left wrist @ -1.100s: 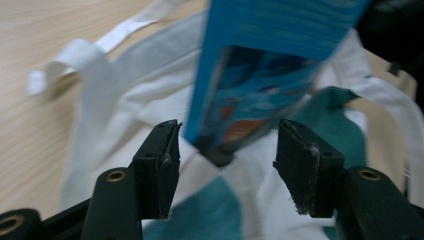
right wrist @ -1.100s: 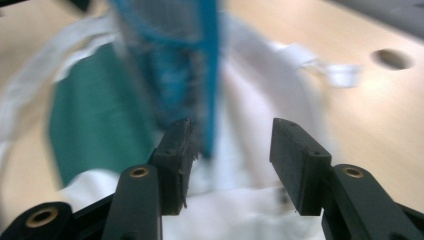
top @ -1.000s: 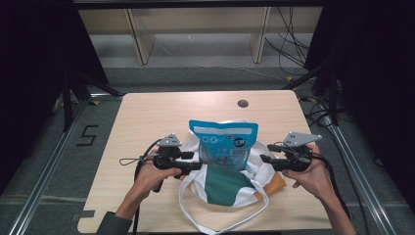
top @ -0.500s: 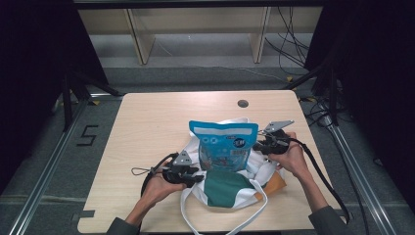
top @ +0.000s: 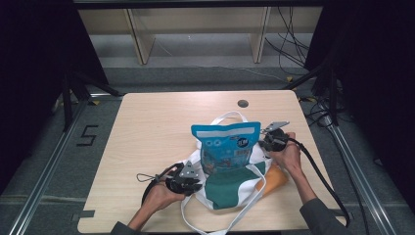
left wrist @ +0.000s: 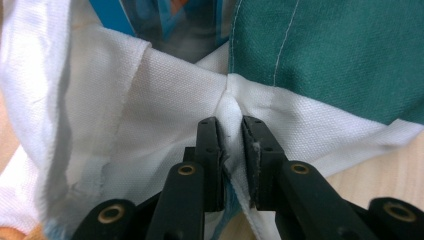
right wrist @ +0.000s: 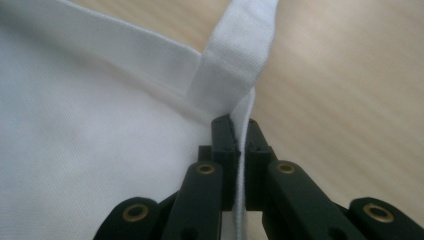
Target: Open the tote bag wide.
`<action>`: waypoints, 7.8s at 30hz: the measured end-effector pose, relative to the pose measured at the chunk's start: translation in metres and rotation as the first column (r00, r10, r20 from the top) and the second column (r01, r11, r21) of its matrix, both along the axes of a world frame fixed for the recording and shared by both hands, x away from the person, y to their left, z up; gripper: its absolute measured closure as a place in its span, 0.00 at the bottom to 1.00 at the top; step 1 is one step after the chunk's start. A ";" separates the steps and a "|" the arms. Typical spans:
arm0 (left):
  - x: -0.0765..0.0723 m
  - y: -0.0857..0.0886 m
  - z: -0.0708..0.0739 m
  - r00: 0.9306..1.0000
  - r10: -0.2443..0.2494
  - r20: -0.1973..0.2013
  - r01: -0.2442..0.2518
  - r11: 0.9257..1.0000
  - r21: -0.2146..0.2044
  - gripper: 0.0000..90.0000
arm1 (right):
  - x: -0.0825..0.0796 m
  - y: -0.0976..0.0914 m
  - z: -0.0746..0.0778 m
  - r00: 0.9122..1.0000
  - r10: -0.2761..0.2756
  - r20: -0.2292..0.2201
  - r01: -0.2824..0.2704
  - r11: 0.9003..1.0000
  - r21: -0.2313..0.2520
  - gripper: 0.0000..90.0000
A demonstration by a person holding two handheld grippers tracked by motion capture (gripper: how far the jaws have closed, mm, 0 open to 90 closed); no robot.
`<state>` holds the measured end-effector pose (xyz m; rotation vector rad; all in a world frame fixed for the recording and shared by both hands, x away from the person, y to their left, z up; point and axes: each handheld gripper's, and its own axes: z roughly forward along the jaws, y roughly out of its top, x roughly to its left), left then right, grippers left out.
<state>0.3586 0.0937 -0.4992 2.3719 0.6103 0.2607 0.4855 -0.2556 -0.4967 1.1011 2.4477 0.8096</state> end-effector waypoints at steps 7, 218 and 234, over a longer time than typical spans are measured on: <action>0.000 -0.003 0.001 0.999 0.034 0.002 -0.034 0.999 0.010 0.86 | -0.001 0.000 0.008 0.998 -0.030 0.047 0.029 0.999 0.024 0.90; -0.021 0.069 0.024 0.950 0.305 -0.066 -0.307 0.874 -0.375 0.37 | -0.104 -0.023 0.057 0.992 0.020 0.122 -0.050 0.968 0.248 0.48; -0.045 0.076 0.014 0.946 0.318 -0.067 -0.319 0.869 -0.378 0.29 | -0.137 -0.024 0.046 0.992 0.030 0.122 -0.058 0.971 0.233 0.43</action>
